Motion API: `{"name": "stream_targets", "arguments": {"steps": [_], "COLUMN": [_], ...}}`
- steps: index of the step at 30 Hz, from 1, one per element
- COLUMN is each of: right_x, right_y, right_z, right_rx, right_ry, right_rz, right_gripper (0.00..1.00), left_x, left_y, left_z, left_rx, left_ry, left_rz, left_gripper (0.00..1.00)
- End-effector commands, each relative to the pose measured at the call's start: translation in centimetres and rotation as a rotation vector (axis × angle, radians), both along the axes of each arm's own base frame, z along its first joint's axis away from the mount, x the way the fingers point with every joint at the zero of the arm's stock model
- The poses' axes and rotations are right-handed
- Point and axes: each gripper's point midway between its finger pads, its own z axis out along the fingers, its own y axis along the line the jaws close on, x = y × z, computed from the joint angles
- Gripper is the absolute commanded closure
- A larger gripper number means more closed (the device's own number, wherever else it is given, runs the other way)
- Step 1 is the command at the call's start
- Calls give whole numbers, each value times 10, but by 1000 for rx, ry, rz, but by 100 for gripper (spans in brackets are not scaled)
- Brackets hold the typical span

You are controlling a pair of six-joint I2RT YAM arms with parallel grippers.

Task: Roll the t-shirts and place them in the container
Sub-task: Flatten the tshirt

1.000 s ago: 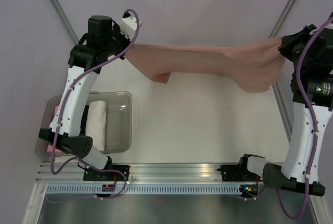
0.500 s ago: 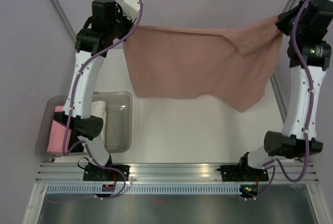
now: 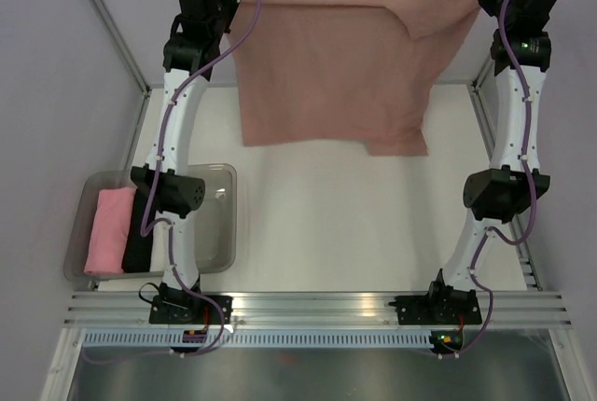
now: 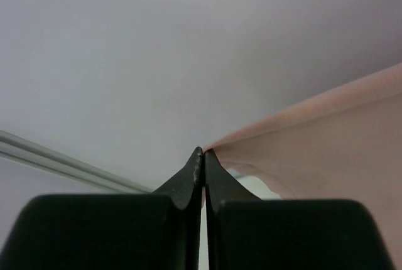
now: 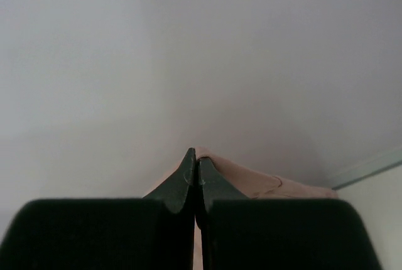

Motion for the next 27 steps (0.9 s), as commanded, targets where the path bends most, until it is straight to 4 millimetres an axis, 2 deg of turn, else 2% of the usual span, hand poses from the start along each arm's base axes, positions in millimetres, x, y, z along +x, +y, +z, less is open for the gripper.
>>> {"name": "stream_targets", "arguments": {"steps": [1, 2, 5, 6, 7, 9, 10, 11, 12, 13, 14, 15, 16, 17, 18, 19, 20, 21, 22, 23, 24, 25, 26, 27], "right_x": [-94, -110, -118, -117, -109, -109, -98, -108, -110, -103, -121, -123, -132, -153, -164, -176, -196, -208, -219, -233, -248, -259, -268, -281], "right_y": [-20, -25, -38, -40, -46, -46, -47, -42, -40, -40, -37, -35, -34, -30, -32, -29, -25, -21, -17, -13, -7, -3, 0, 5], "right_z": [160, 172, 165, 158, 138, 115, 79, 74, 58, 5, 3, -50, -69, -70, -117, -136, -138, -181, -200, -209, -252, -262, -279, -310], "right_rx": [-122, -138, -176, -183, -190, -188, -180, -185, -183, -164, -166, -151, -153, -157, -142, -136, -137, -123, -113, -101, -60, -49, -35, 6], "right_ry": [-409, -432, -393, -371, -312, -233, -143, -127, -92, 17, 23, 141, 186, 190, 291, 335, 332, 420, 462, 472, 568, 581, 615, 679], "right_rz": [-161, -179, -215, -219, -227, -218, -204, -186, -179, -164, -166, -153, -153, -157, -171, -172, -175, -161, -154, -149, -140, -137, -133, -134], "right_gripper": [100, 100, 100, 100, 100, 100, 100, 100, 100, 100, 100, 100, 100, 100, 100, 100, 100, 100, 100, 100, 100, 100, 100, 100], "left_x": [-37, -40, -42, -41, -40, -44, -37, -43, -39, -42, -53, -53, -60, -68, -83, -93, -105, -126, -138, -151, -172, -183, -204, -213], "left_y": [36, 36, 36, 31, 27, 18, 12, 11, 0, -4, -8, -10, -14, -20, -21, -24, -33, -34, -36, -44, -44, -47, -50, -52], "left_z": [122, 126, 122, 116, 108, 100, 72, 64, 26, 8, 3, -44, -59, -77, -112, -130, -148, -180, -199, -214, -246, -261, -290, -302], "left_rx": [-77, -69, -57, -54, -46, -50, -32, -29, -12, -2, -4, 20, 24, 24, 34, 41, 54, 65, 71, 88, 98, 109, 118, 126], "left_ry": [-333, -338, -316, -297, -264, -226, -151, -115, -15, 39, 63, 172, 211, 256, 342, 385, 427, 502, 546, 580, 656, 690, 765, 791], "left_rz": [108, 105, 97, 71, 51, -6, -28, -46, -99, -129, -165, -177, -209, -250, -280, -308, -368, -396, -414, -456, -474, -491, -516, -523], "left_gripper": [97, 98, 98, 98, 98, 98, 98, 98, 98, 98, 98, 98, 98, 98, 98, 98, 98, 98, 98, 98, 98, 98, 98, 98]}}
